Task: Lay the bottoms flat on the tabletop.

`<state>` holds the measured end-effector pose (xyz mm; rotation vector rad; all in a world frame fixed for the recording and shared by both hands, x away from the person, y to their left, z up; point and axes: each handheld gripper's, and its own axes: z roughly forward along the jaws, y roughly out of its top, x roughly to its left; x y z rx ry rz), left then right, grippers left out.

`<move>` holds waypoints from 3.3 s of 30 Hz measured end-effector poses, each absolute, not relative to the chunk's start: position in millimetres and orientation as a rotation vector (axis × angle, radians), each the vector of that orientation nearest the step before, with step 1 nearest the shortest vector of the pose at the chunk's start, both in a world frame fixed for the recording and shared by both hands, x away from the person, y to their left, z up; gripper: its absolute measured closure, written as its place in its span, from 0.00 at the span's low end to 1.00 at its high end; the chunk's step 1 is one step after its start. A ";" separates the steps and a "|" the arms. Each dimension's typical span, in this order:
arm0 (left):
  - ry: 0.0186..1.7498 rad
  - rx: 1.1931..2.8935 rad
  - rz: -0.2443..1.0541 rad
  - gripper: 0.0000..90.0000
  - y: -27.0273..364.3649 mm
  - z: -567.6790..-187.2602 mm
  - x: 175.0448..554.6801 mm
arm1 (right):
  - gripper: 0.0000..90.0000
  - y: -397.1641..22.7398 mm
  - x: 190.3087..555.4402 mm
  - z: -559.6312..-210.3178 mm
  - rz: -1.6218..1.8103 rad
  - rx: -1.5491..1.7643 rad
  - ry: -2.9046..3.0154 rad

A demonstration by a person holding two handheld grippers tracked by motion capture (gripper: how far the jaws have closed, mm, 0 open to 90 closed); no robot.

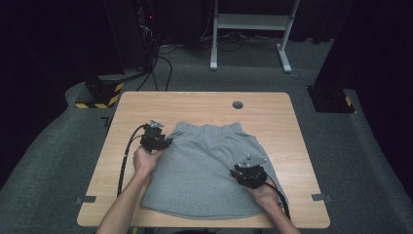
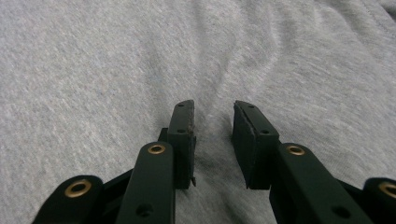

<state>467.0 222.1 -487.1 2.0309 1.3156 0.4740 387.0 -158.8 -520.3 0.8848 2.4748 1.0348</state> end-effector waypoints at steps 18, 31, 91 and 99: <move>1.312 2.127 0.387 0.90 233.4 -506.6 419.3 | 0.77 -159.4 385.9 -521.8 1.049 0.885 2.459; 1.195 1.987 0.452 0.63 221.8 -483.6 399.7 | 0.70 -162.4 390.6 -515.5 1.036 0.904 2.506; 1.145 2.029 0.526 0.45 183.1 -526.1 370.8 | 0.85 -144.5 500.8 -480.9 0.973 1.201 2.312; 1.146 2.021 0.511 0.45 184.6 -525.9 371.9 | 0.83 -120.5 488.7 -515.3 0.984 1.155 2.406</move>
